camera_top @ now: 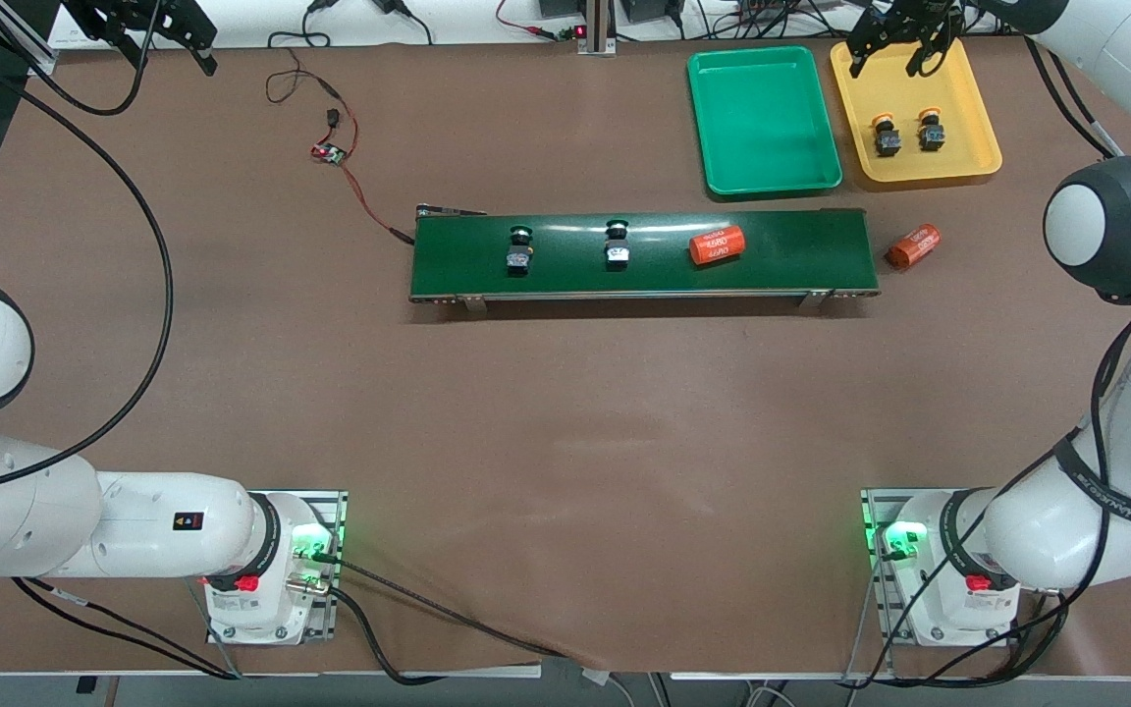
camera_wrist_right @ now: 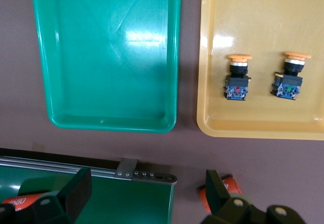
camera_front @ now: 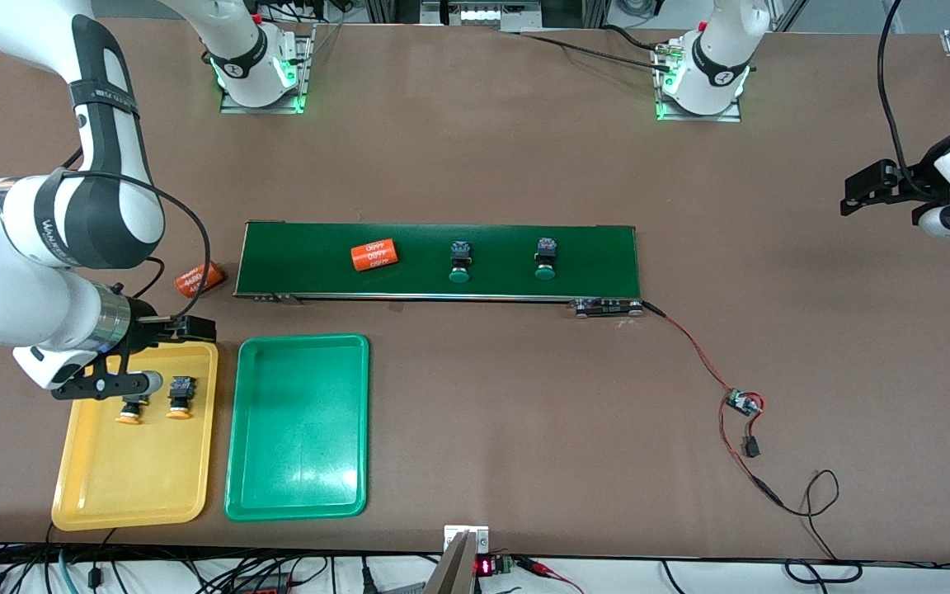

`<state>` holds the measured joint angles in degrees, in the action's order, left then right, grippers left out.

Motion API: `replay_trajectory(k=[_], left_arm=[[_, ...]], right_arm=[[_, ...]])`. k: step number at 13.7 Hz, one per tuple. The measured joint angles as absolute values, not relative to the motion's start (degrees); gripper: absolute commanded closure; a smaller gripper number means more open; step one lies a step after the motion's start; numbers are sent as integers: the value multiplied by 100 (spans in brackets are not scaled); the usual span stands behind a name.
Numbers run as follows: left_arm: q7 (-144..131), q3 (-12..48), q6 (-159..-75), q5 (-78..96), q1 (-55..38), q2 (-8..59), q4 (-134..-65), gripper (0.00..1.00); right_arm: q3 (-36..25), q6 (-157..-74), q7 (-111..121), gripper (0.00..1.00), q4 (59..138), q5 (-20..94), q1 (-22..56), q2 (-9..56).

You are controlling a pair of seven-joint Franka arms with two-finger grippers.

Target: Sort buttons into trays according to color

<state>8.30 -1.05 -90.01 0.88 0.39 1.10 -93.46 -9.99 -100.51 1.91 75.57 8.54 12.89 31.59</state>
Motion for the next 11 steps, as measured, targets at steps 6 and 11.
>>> replay_trajectory(k=[6, 11], left_arm=[[548, 132, -9191, 88, -13, 136, -9347, 0], [543, 133, -9202, 88, -7, 167, -9349, 0]], right_arm=[[-963, -10095, 32, 0, 8361, 868, 1665, 2891], [-937, -10706, -1369, 0, 9314, 870, 2805, 2339]])
